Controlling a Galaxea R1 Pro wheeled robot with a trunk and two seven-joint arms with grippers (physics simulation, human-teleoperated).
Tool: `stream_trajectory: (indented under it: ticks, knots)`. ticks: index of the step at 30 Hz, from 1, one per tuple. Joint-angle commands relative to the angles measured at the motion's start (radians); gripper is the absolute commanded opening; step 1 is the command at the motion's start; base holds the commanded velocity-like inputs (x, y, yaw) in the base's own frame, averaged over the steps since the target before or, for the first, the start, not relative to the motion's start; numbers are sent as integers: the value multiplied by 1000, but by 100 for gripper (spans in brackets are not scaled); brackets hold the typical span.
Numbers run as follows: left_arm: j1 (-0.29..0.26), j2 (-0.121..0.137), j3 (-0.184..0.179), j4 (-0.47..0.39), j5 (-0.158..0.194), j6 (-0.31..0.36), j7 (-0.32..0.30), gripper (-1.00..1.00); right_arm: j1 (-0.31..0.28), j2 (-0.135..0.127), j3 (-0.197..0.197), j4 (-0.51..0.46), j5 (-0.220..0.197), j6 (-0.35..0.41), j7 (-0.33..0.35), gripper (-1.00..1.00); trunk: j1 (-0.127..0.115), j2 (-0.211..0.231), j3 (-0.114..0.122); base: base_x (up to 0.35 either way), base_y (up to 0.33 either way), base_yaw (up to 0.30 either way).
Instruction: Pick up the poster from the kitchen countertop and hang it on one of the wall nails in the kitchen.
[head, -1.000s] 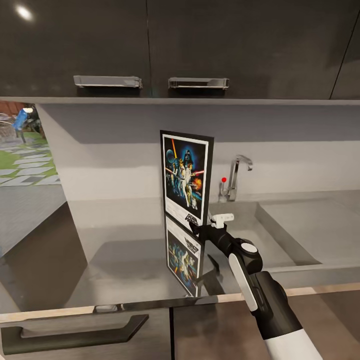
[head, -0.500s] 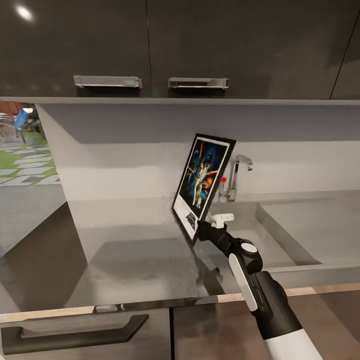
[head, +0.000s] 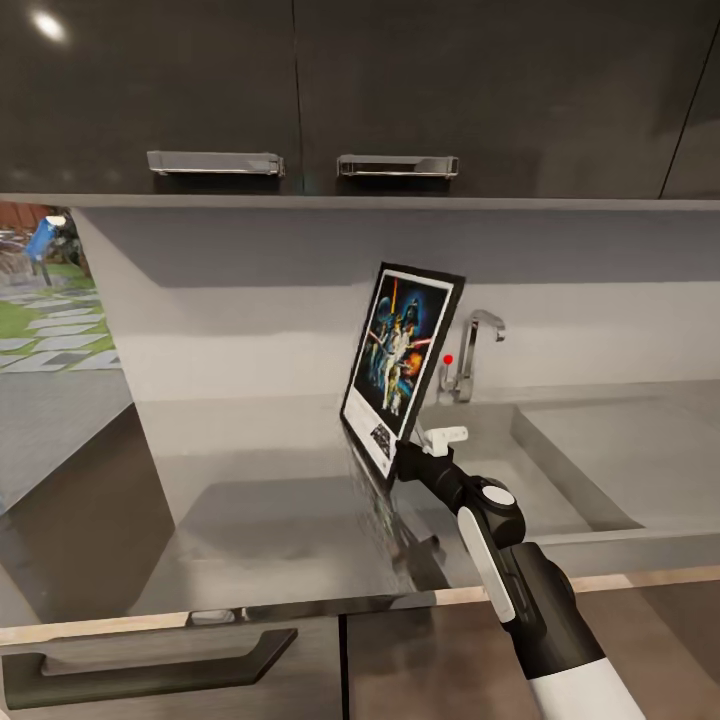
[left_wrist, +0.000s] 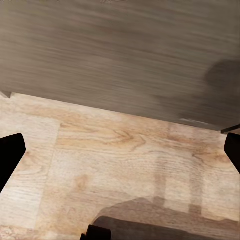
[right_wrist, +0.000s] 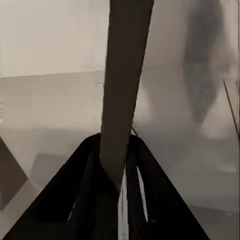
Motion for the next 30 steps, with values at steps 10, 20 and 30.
stream_trajectory:
  ticks: [10, 20, 30]
  knots:
    - [0, 0, 4, -1, 6, 0, -8, 100, -1, 0, 2, -49, -10, 8, 0, -100, 0, -1, -1, 0, 0, 0]
    - [0, 0, 4, -1, 6, 0, -8, 100, -1, 0, 3, -57, -10, 9, 0, -100, 0, -1, -1, -35, 0, 0]
    - [0, 0, 4, -1, 6, 0, -8, 100, -1, 0, 4, -58, -10, 9, 0, -100, 0, -1, -1, -284, 0, 0]
